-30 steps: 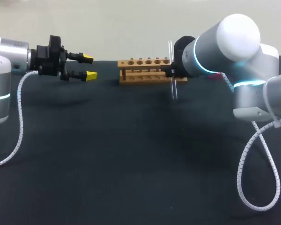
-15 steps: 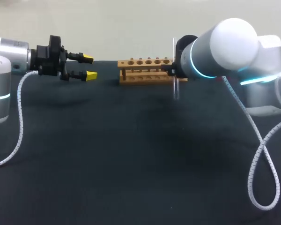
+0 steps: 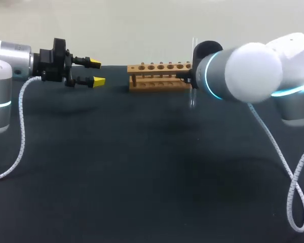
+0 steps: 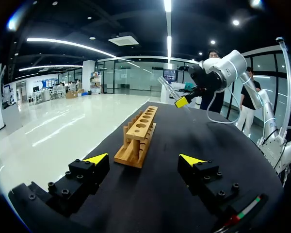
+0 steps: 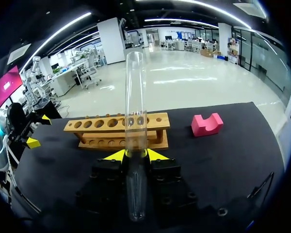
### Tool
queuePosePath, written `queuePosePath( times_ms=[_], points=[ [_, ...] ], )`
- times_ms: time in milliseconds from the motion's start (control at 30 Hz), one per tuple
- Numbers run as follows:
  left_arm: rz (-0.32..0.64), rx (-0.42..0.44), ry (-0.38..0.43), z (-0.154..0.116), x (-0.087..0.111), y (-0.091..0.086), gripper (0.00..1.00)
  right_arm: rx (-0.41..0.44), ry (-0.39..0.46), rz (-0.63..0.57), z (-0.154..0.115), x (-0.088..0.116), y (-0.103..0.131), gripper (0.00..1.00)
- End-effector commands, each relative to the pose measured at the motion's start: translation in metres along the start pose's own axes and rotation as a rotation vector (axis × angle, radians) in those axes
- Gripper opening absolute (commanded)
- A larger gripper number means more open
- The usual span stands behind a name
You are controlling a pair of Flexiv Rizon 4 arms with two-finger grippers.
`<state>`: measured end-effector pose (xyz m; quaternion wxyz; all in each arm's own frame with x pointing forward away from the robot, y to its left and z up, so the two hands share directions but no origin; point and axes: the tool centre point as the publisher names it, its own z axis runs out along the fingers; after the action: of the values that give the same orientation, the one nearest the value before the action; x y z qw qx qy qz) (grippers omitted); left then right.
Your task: Grasp the test tube, adjust it, and insert it.
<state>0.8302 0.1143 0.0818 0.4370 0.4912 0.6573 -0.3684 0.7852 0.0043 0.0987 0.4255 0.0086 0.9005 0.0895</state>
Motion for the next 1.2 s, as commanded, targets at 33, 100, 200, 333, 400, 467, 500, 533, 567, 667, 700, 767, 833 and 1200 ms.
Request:
queuePosePath(
  times_ms=[33,100,200,333,400,467,500,533,567,667,700,767,833,1200],
  points=[
    [0.003,-0.004,-0.003,0.0,0.001,-0.001,1.0,-0.019,-0.221,-0.002,-0.016,0.003,-0.006,0.0],
    [0.003,-0.004,-0.003,0.0,0.001,-0.001,1.0,-0.026,-0.235,-0.004,-0.021,0.002,-0.007,0.0],
    [0.003,-0.004,-0.003,0.0,0.001,-0.001,1.0,-0.032,-0.252,-0.012,-0.028,0.001,-0.007,0.0],
    [0.003,-0.004,-0.003,0.0,0.001,-0.001,1.0,-0.032,-0.264,-0.01,-0.035,0.0,-0.009,0.0],
    [0.003,-0.004,-0.003,0.0,0.001,-0.001,1.0,-0.027,-0.268,-0.008,-0.038,0.0,-0.011,0.0],
    [0.003,-0.004,-0.003,0.0,0.001,-0.001,1.0,-0.026,-0.27,-0.005,-0.039,0.0,-0.012,0.0],
    [0.003,-0.004,-0.003,0.0,0.001,-0.001,1.0,-0.027,-0.27,-0.004,-0.04,0.0,-0.012,0.0],
    [0.003,-0.004,-0.003,0.0,0.001,-0.001,1.0,-0.029,-0.268,-0.003,-0.041,0.001,-0.012,0.0],
    [0.003,-0.004,-0.003,0.0,0.001,-0.001,1.0,-0.03,-0.267,-0.002,-0.041,0.001,-0.012,0.0],
    [0.003,-0.004,-0.003,0.0,0.001,-0.001,1.0,-0.036,-0.264,0.0,-0.042,0.001,-0.013,0.0],
    [0.003,-0.004,-0.003,0.0,0.001,-0.001,1.0,-0.038,-0.262,-0.001,-0.042,0.001,-0.013,0.0],
    [0.003,-0.004,-0.003,0.0,0.001,-0.001,1.0,-0.04,-0.261,-0.001,-0.043,0.001,-0.014,0.0],
    [0.003,-0.004,-0.003,0.0,0.001,-0.001,1.0,-0.045,-0.262,0.006,-0.043,0.0,-0.016,0.0],
    [0.003,-0.004,-0.003,0.0,0.001,-0.001,1.0,-0.05,-0.265,0.009,-0.044,-0.001,-0.016,0.0]
  ],
)
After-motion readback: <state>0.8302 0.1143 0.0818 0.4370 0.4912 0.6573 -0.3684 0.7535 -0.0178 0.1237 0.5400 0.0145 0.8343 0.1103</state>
